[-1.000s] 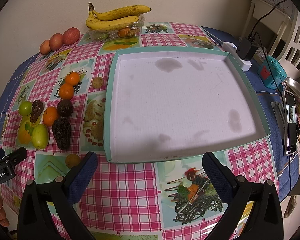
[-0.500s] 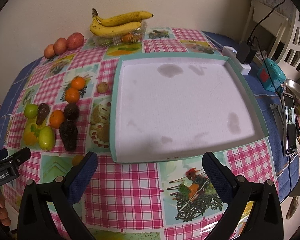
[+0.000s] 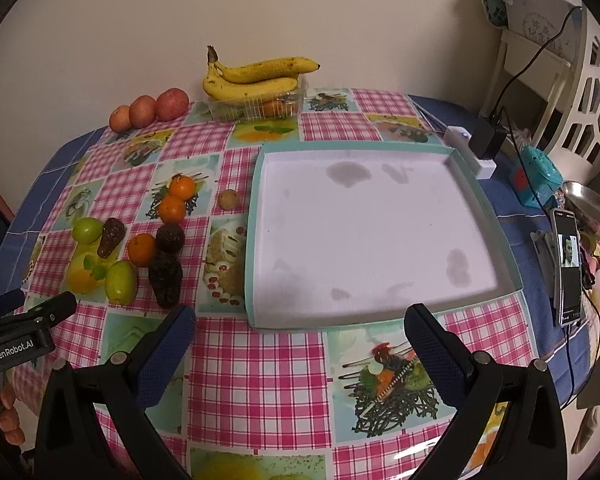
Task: Organize fruits
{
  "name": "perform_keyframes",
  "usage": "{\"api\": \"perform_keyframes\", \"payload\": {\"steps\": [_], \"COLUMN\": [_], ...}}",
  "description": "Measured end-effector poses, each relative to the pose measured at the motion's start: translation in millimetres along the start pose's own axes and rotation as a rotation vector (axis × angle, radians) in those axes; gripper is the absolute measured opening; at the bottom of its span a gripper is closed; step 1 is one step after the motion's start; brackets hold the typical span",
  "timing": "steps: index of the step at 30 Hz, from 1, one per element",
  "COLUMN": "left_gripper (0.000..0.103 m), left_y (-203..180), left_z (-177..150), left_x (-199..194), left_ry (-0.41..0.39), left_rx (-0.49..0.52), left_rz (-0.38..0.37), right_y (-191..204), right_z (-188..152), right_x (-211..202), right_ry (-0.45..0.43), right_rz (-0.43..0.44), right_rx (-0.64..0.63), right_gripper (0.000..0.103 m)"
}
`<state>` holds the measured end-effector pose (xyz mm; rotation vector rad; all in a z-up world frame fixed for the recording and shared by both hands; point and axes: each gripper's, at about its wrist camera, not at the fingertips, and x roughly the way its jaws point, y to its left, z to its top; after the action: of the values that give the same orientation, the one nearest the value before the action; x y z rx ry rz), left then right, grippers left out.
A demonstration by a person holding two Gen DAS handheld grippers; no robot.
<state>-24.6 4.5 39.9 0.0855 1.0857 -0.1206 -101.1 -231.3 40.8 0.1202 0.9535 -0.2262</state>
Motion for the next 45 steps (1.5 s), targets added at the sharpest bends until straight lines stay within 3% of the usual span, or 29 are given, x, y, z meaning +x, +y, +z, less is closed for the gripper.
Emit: {"api": "perform_keyframes", "payload": {"steps": [16, 20, 24, 28, 35, 40, 42, 45], "left_gripper": [0.103, 0.103, 0.103, 0.103, 0.103, 0.1, 0.088, 0.081], "left_y": [9, 13, 29, 44, 55, 38, 28, 18], "left_z": [3, 6, 12, 20, 30, 33, 33, 30], "left_x": [4, 6, 3, 8, 21, 44, 54, 69], "left_ry": [-0.023, -0.058, -0.144, -0.17, -0.111, 0.014, 0.059, 0.135], "left_rx": [-0.05, -0.07, -0.145, -0.203, -0.262, -0.253, -0.232, -0.222], "left_rz": [-0.022, -0.03, -0.068, -0.053, -0.073, -0.181, -0.202, -0.235], "right_y": [3, 5, 9, 19, 57, 83, 87, 89], "right_z": [-2, -2, -2, 3, 17, 20, 19, 11], "right_x": [-4, 2, 8, 9, 16, 32, 40, 53], "right_ry": [-0.015, 0.003, 0.018, -0.005, -0.005, 0.05, 0.082, 0.148], "right_rz": [0.014, 0.024, 0.037, 0.074, 0.196, 0.228, 0.225, 0.226], "right_rx": [-0.009, -0.016, -0.032, -0.053, -0.085, -0.112, -0.107, -0.119], "right_gripper": [0.103, 0.103, 0.103, 0.103, 0.101, 0.075, 0.07, 0.061]}}
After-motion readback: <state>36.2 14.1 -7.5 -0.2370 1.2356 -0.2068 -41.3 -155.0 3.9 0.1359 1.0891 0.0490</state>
